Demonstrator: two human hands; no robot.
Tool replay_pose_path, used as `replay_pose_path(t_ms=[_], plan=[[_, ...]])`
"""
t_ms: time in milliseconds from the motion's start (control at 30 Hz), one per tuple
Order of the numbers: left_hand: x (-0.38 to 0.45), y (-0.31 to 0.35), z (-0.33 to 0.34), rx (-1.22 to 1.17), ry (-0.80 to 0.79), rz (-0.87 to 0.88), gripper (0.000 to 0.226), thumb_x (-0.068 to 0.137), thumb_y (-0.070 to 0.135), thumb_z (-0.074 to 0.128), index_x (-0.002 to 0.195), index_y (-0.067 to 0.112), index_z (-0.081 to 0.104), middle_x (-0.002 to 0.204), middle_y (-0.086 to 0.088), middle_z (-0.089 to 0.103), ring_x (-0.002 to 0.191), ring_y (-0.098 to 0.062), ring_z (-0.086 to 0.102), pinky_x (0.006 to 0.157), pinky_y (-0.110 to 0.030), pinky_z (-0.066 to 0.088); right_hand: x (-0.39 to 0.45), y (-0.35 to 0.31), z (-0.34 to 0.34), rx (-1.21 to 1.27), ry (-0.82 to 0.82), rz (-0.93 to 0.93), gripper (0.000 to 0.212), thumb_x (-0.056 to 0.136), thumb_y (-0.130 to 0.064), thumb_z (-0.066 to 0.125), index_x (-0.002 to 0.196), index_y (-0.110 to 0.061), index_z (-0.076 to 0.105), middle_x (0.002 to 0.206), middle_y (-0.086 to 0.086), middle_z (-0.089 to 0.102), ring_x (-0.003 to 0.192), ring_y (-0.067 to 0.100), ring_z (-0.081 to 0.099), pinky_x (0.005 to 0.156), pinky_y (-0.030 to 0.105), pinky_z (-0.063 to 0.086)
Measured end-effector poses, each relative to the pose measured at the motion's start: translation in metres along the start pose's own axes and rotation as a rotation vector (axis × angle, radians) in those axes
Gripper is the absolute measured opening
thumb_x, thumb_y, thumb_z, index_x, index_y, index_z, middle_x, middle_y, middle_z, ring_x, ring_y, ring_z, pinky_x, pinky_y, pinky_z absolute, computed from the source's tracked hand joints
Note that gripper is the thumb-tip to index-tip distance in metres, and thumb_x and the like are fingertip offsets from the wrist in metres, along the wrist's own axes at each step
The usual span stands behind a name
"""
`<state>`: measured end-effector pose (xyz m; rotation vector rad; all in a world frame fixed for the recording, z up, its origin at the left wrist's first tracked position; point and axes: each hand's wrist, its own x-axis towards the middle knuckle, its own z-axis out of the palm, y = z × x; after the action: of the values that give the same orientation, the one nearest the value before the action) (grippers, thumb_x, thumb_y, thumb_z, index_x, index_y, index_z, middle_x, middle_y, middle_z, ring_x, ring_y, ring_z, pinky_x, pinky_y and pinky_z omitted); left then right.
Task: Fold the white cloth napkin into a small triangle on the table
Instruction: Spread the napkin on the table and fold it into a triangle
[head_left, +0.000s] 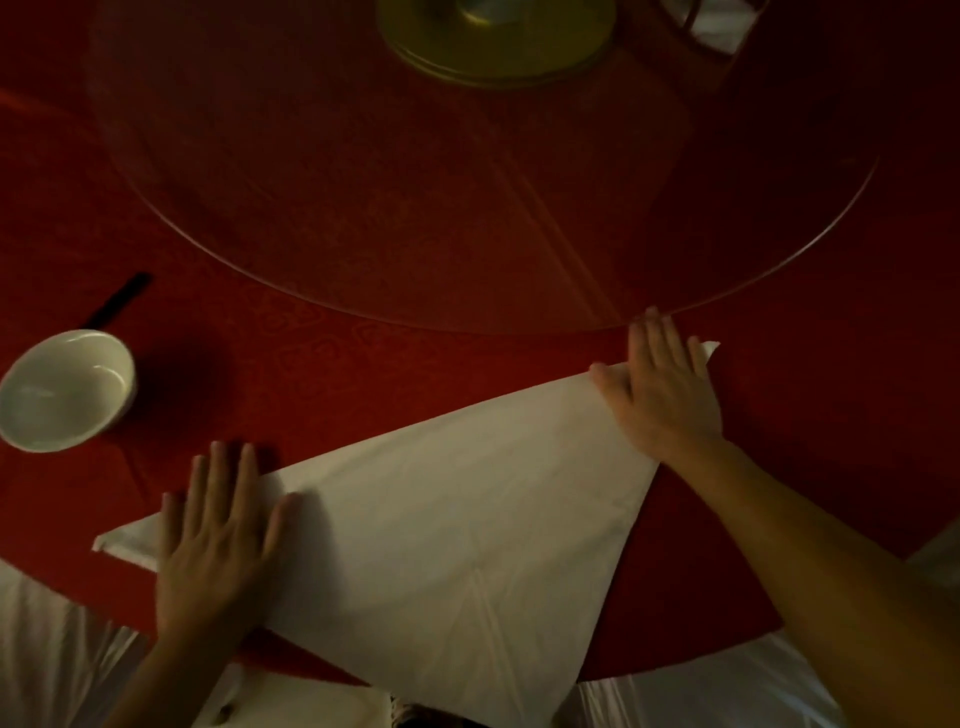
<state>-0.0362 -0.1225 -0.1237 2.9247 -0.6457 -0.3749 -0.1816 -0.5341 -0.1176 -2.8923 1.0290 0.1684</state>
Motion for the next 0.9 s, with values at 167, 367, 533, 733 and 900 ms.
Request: replay_pose_path(t_ms=[167,367,533,733,900], plan=[[0.005,-0.044,-0.006,0.013,-0.045,-0.171,0.088,0.083,0.079,0.005,0.151,0.026,-0.008,0.159,0.003,-0.015,0.143,-0.011,-0.019,0.118,-0.043,-0.006,0.026,0.028,-0.001,0.008,-0.007,0.179,0.098,0.079,-0.078,-0.007,0.151,-0.011,-0.003,0.161,0.009,-0.003,0.147,0.021,-0.005,0.117,0.047,-0.005],[0.004,-0.041,-0.009,0.002,0.007,-0.167,0.088,0.083,0.079,0.004,0.151,0.024,-0.007,0.155,0.008,-0.019,0.140,-0.005,-0.022,0.117,-0.037,-0.010,0.033,0.032,0.000,0.017,-0.004,0.223,0.102,0.077,-0.082,-0.006,0.151,-0.012,-0.004,0.162,0.007,-0.005,0.147,0.021,-0.005,0.117,0.048,-0.004],[0.000,-0.033,-0.022,-0.006,-0.007,-0.122,0.094,0.080,0.076,-0.003,0.151,0.015,-0.007,0.157,-0.001,-0.017,0.142,-0.013,-0.021,0.117,-0.043,-0.010,0.022,0.024,-0.016,0.085,-0.056,0.242,0.099,0.080,-0.077,-0.001,0.151,-0.009,0.000,0.162,0.009,-0.003,0.147,0.020,-0.007,0.118,0.050,-0.002],[-0.025,0.047,-0.024,-0.076,0.100,0.118,0.075,0.092,0.057,0.006,0.150,0.009,-0.002,0.155,-0.007,-0.012,0.144,-0.021,-0.015,0.117,-0.046,-0.007,-0.067,-0.063,-0.023,0.142,0.102,0.018,0.075,0.095,-0.056,0.011,0.149,-0.004,0.016,0.158,0.017,0.015,0.147,0.029,0.010,0.117,0.048,0.012],[-0.076,0.116,0.016,0.004,-0.050,0.437,0.072,0.095,0.058,0.009,0.150,0.012,0.003,0.158,-0.013,-0.005,0.145,-0.030,-0.012,0.116,-0.053,-0.003,-0.137,-0.157,0.004,0.195,0.011,-0.329,0.063,0.098,-0.046,0.012,0.149,-0.010,0.021,0.159,0.010,0.016,0.147,0.024,0.007,0.118,0.040,0.002]])
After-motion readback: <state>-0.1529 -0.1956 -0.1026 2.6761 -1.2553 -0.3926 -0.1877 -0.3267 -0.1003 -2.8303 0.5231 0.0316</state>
